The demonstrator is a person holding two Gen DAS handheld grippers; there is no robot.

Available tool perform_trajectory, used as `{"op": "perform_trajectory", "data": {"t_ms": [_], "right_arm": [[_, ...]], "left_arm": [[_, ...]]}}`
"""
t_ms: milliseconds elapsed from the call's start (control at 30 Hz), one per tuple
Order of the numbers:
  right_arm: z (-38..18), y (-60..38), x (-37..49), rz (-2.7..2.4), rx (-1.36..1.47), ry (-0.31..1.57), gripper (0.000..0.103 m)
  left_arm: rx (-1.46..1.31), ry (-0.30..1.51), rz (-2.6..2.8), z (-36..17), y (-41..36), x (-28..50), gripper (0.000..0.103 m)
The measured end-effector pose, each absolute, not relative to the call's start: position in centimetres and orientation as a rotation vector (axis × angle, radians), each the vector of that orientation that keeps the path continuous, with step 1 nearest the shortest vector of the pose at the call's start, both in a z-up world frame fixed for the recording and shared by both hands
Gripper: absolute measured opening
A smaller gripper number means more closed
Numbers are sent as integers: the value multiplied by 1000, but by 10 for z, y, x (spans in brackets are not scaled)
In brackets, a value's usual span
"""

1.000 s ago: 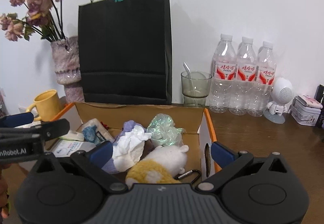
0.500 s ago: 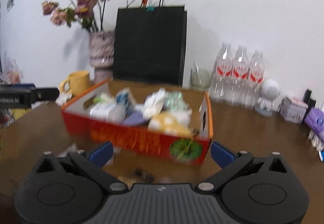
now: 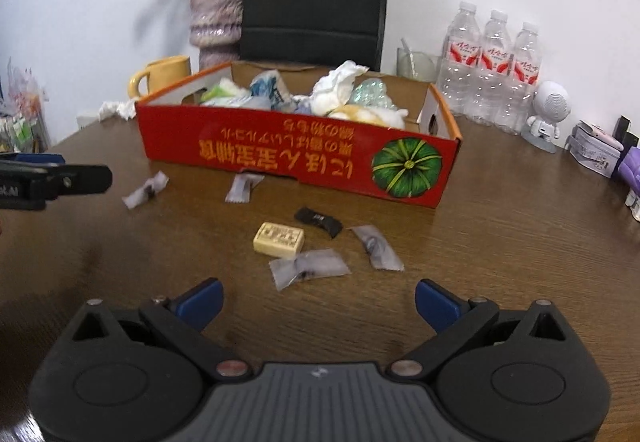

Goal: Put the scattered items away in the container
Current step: 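Grasp a clear candy wrapper with the left tool while the right grasps another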

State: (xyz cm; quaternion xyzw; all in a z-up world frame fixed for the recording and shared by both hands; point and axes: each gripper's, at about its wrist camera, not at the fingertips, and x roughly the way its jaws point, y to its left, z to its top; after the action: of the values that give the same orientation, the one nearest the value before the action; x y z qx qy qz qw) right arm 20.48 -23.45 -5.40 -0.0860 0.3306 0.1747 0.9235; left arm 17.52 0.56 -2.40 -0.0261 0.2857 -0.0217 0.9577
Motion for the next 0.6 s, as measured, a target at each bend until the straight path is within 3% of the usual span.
{"op": "perform_trajectory", "data": {"t_ms": [200,300,367,600], "right_arm": [[-58,-232,208,383,-184,690,92],[-61,-230,213,403,-186,699,78],[-62,-228,216,423,-182,698,76],[-62,-225,231,452,-177,688,68]], "left_arm": [[-26,594,-44,-29,3,180,103],[5,610,-46,-32,0,187,100],[20,624,-49,-35,-2,194,98],[38,680,-51,-44,-3,221,80]]}}
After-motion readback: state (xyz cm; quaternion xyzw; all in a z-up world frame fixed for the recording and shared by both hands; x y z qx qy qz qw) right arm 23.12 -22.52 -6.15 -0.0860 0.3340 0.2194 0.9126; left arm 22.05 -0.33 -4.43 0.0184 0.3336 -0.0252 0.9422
